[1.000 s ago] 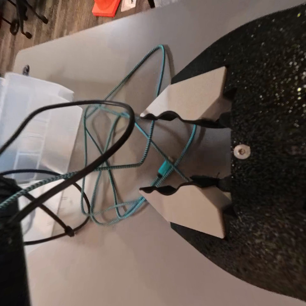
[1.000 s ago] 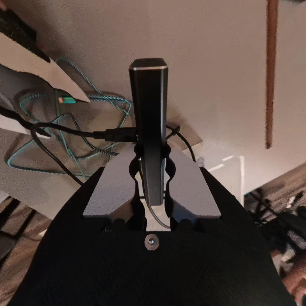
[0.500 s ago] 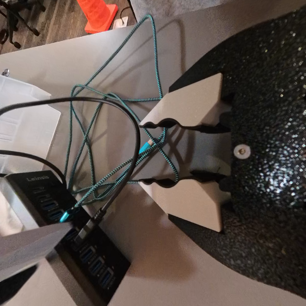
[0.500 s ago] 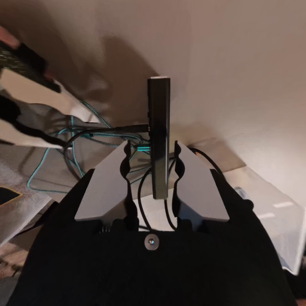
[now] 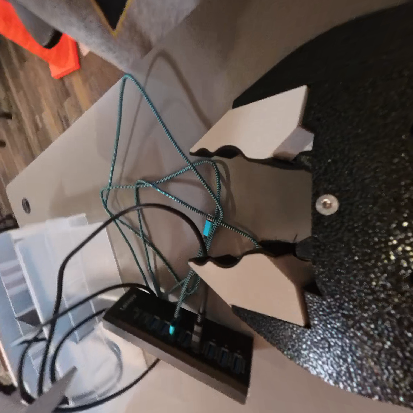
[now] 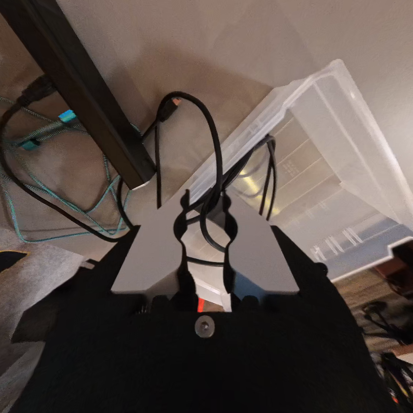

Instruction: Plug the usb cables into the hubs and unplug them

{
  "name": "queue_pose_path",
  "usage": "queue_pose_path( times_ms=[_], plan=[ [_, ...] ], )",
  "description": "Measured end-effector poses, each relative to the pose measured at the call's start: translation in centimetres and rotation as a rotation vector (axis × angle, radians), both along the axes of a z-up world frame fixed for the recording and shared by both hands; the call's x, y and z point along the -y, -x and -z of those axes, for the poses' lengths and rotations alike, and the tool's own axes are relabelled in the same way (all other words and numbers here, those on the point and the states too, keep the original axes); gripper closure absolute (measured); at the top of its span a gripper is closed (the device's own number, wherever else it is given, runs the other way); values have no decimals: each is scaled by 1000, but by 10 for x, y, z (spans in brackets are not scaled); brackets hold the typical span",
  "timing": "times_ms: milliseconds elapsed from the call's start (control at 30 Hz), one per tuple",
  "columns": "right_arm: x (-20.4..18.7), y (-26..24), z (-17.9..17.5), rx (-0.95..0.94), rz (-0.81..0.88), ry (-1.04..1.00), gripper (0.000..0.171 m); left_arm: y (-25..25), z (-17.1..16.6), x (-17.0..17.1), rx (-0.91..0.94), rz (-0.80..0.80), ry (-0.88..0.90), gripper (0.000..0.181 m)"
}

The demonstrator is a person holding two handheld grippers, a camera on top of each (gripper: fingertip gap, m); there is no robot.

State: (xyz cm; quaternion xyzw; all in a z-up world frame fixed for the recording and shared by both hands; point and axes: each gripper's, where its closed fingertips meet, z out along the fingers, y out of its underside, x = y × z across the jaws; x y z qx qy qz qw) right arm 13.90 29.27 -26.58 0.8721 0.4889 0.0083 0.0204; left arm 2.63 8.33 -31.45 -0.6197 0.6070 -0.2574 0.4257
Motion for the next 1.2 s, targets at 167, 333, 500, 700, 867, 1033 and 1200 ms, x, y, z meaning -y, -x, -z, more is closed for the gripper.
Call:
queue_pose_path(
  times_ms=[167, 333, 500, 700, 867, 1033, 1200],
  plan=[
    [8, -1, -8, 71, -140, -102, 151, -6, 17, 10, -138, 94, -142, 109],
    [10, 22, -34, 121, -300, -375, 156, -19, 24, 12, -194, 136, -220, 128],
    [60, 68, -33, -140, -380, -250, 160, -25, 28, 6, -271, 129, -332, 157],
    [110, 95, -13, -269, -551, -142, 163, -19, 28, -20, -333, -50, -392, 178],
    [103, 95, 7, -178, -692, -287, 149, -11, 14, -39, -172, -208, -229, 179],
    [81, 97, 13, -159, -646, -331, 98, -5, 10, -44, -65, -251, -95, 179],
    [52, 92, 29, -117, -526, -248, 76, -3, 11, -42, -59, -238, -73, 179]
  ],
)
